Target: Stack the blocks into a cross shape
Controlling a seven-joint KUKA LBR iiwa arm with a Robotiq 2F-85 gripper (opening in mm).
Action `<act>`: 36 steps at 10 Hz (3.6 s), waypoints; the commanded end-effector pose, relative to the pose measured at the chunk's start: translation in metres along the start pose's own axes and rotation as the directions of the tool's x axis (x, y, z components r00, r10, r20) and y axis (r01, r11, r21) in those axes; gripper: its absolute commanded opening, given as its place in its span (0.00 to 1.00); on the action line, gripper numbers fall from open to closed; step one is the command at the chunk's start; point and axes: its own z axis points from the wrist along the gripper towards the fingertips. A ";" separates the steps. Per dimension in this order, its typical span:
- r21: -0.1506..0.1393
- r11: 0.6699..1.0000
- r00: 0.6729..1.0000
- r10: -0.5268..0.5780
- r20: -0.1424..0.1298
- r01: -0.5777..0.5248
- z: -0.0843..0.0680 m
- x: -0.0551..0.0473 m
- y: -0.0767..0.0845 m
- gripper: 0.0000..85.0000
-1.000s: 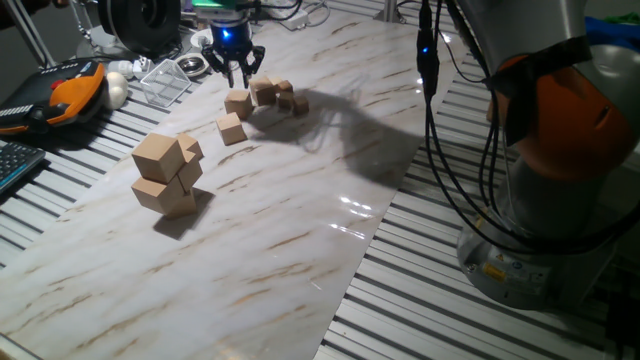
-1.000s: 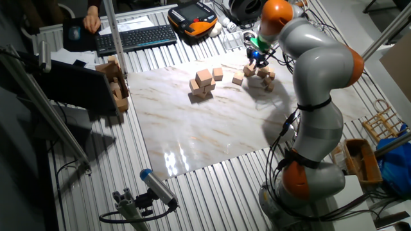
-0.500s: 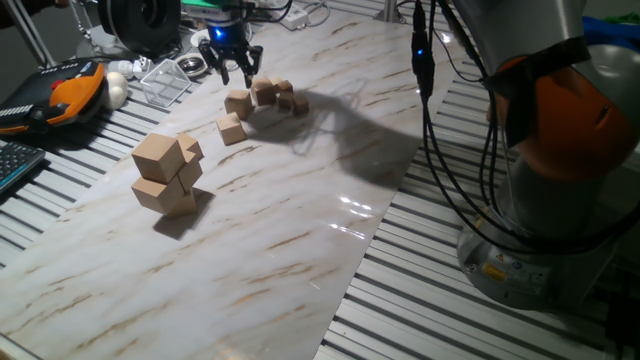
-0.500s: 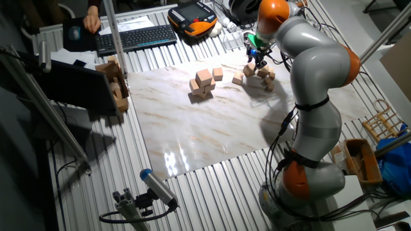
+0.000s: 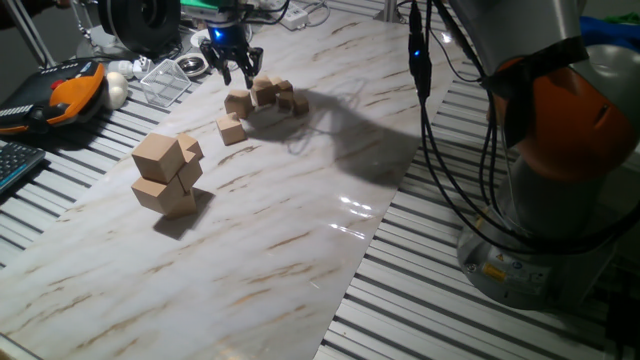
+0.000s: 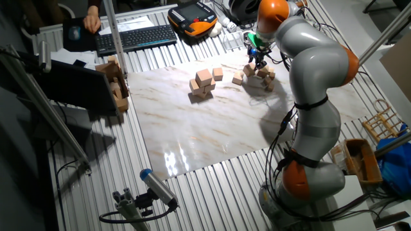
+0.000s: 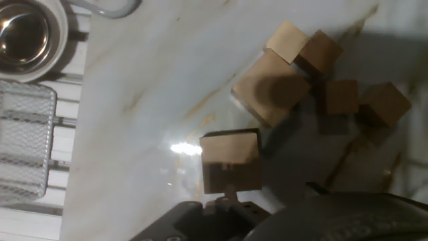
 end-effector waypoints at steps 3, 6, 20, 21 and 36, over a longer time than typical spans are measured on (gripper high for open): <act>-0.015 1.000 1.000 -0.001 0.005 0.001 0.013 -0.003 0.007 0.80; -0.010 1.000 1.000 0.009 -0.023 -0.009 0.011 -0.007 0.009 0.80; 0.017 0.999 1.000 -0.027 -0.008 0.027 0.008 0.003 0.018 0.80; 0.016 0.999 1.000 -0.028 -0.006 0.028 0.008 0.003 0.018 0.80; 0.023 0.999 0.999 -0.037 -0.020 0.038 0.036 -0.003 0.019 1.00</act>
